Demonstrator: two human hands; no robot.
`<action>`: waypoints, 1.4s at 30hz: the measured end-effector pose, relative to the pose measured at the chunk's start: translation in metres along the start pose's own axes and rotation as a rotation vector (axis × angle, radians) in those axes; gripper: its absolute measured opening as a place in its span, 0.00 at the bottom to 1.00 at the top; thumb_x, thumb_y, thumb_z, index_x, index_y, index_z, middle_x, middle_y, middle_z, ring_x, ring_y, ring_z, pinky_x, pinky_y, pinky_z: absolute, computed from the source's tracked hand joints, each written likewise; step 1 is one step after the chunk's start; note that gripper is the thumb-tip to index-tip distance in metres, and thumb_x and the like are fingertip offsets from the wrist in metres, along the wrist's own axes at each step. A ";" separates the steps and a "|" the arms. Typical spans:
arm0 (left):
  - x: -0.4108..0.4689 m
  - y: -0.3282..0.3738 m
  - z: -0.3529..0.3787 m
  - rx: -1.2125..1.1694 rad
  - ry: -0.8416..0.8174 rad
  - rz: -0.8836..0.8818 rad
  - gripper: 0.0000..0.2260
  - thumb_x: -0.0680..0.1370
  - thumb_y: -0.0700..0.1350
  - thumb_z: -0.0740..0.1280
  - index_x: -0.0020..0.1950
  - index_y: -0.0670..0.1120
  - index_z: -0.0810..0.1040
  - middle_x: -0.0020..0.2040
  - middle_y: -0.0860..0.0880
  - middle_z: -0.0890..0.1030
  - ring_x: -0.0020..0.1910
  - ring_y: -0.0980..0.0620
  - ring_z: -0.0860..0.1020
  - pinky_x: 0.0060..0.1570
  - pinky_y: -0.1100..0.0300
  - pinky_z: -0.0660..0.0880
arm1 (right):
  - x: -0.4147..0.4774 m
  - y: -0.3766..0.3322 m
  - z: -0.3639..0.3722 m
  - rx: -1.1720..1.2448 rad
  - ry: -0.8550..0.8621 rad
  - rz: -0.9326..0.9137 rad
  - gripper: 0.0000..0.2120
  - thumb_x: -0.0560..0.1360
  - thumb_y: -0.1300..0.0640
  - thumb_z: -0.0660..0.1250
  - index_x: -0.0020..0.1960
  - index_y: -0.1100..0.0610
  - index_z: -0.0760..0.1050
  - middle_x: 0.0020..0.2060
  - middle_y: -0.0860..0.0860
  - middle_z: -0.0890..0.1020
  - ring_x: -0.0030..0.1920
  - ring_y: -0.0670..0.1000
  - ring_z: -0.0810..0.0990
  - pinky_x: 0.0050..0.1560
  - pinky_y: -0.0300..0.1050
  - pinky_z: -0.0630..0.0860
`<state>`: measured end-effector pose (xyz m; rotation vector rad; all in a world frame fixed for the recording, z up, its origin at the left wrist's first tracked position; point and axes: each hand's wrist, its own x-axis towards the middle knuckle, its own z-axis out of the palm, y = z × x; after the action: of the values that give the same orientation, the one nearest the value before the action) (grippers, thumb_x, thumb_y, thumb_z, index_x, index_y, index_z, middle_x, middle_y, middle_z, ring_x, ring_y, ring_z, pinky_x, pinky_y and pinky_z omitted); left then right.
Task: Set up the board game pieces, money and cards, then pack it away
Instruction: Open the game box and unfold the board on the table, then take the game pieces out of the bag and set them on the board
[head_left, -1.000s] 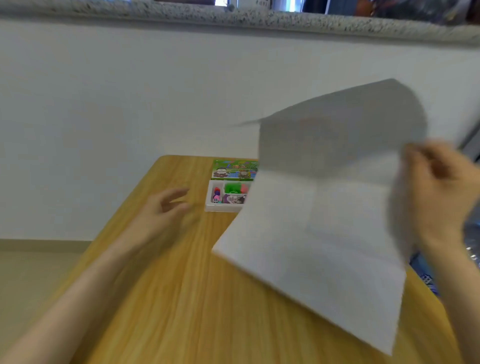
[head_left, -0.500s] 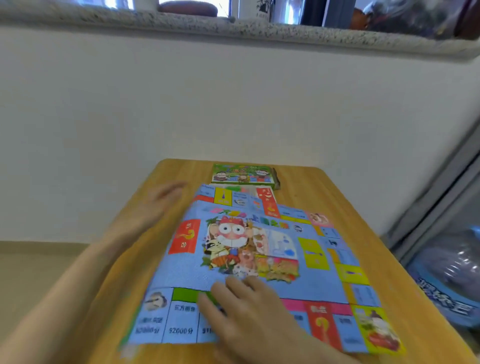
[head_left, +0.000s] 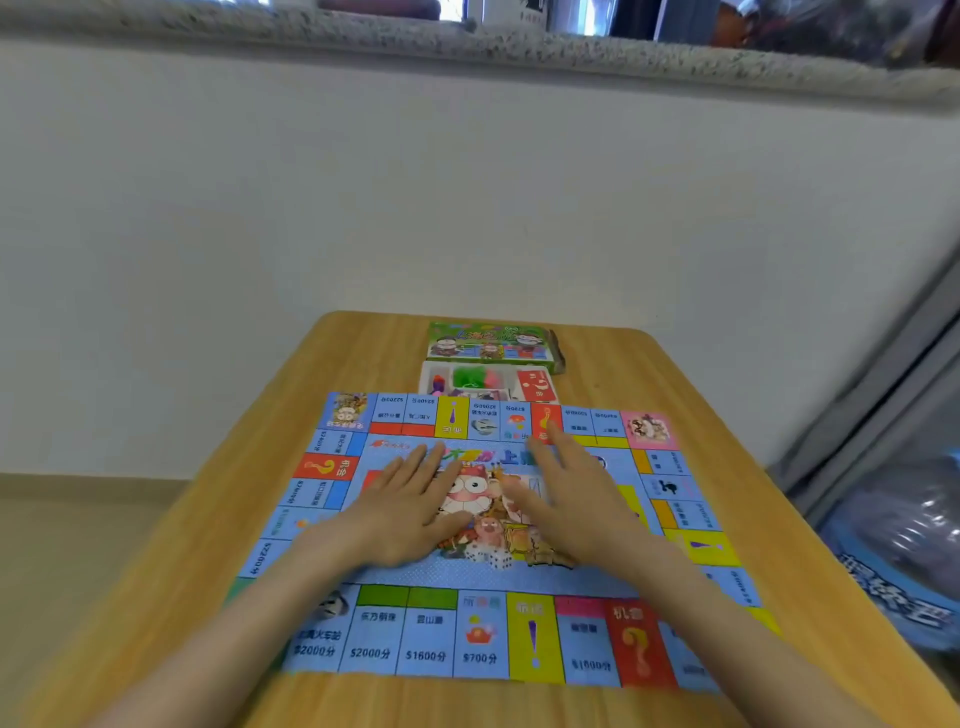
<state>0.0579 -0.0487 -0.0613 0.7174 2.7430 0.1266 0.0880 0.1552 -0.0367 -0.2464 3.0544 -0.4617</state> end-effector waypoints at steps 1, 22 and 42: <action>-0.002 0.001 -0.002 0.002 -0.032 0.012 0.62 0.46 0.80 0.22 0.75 0.50 0.31 0.74 0.50 0.29 0.74 0.50 0.30 0.71 0.54 0.33 | 0.009 0.010 0.001 -0.016 -0.020 0.035 0.35 0.77 0.35 0.48 0.78 0.52 0.43 0.77 0.51 0.40 0.76 0.52 0.40 0.75 0.54 0.44; 0.048 -0.015 -0.014 0.014 0.096 -0.191 0.33 0.79 0.64 0.44 0.77 0.49 0.36 0.77 0.48 0.35 0.76 0.51 0.35 0.75 0.52 0.37 | 0.052 0.044 0.020 -0.198 -0.133 -0.006 0.33 0.76 0.32 0.42 0.76 0.42 0.37 0.76 0.47 0.38 0.75 0.52 0.35 0.74 0.56 0.35; 0.058 -0.019 -0.012 -0.081 0.307 -0.226 0.33 0.80 0.63 0.49 0.78 0.50 0.38 0.78 0.47 0.38 0.77 0.47 0.42 0.74 0.51 0.46 | 0.060 0.047 0.023 -0.160 0.018 -0.032 0.31 0.78 0.35 0.46 0.77 0.44 0.43 0.77 0.48 0.47 0.77 0.51 0.44 0.75 0.52 0.43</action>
<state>-0.0029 -0.0365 -0.0687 0.3879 3.0659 0.3194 0.0235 0.1829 -0.0742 -0.2994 3.1123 -0.2213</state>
